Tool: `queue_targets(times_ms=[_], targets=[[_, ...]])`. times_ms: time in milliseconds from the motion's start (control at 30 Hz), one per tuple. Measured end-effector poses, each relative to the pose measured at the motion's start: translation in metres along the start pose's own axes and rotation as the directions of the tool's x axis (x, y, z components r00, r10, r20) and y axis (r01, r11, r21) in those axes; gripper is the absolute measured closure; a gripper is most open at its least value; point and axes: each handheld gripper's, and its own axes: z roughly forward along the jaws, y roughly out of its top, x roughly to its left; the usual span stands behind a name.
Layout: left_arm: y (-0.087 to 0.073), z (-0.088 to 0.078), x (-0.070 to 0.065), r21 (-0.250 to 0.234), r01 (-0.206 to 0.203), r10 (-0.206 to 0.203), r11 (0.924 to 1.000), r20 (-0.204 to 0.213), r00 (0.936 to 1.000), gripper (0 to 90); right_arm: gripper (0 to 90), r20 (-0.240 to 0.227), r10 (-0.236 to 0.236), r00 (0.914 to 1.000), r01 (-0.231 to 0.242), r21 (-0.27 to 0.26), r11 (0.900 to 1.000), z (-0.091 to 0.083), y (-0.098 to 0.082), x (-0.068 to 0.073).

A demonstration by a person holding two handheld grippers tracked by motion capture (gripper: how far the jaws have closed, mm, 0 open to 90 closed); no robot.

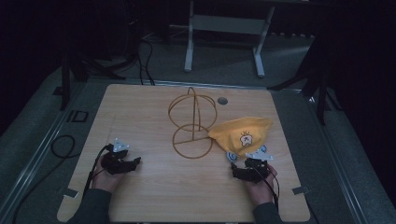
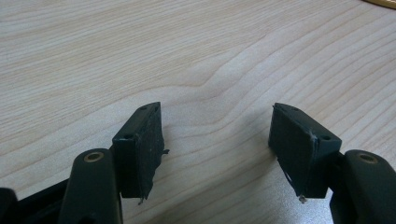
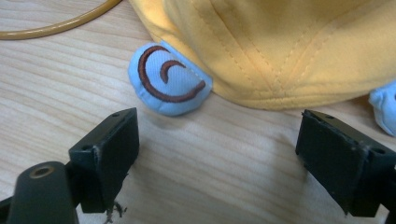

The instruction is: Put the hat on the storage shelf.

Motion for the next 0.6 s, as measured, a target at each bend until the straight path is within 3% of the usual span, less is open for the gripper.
queue_targets(times_ms=[333, 533, 600], targets=[[-0.0003, 0.0001, -0.0001, -0.003, 0.004, -0.004, 1.0, 0.0, 1.0, 35.3, 15.4, -0.001, 0.0, 1.0, 0.0, -0.001, 1.0, -0.001, -0.0008, 0.0006], [-0.0006, 0.0001, -0.0002, -0.004, 0.006, -0.006, 1.0, -0.001, 1.0, 35.1, 42.8, -0.005, -0.01, 0.9999, 0.01, 0.026, 1.0, -0.0082, 0.0027, 0.002], [-0.0005, 0.0001, -0.0004, -0.004, 0.007, -0.007, 1.0, -0.002, 1.0, 35.1, 45.1, -0.015, -0.023, 0.9996, 0.024, 0.028, 0.999, -0.0094, 0.0027, 0.0028]])
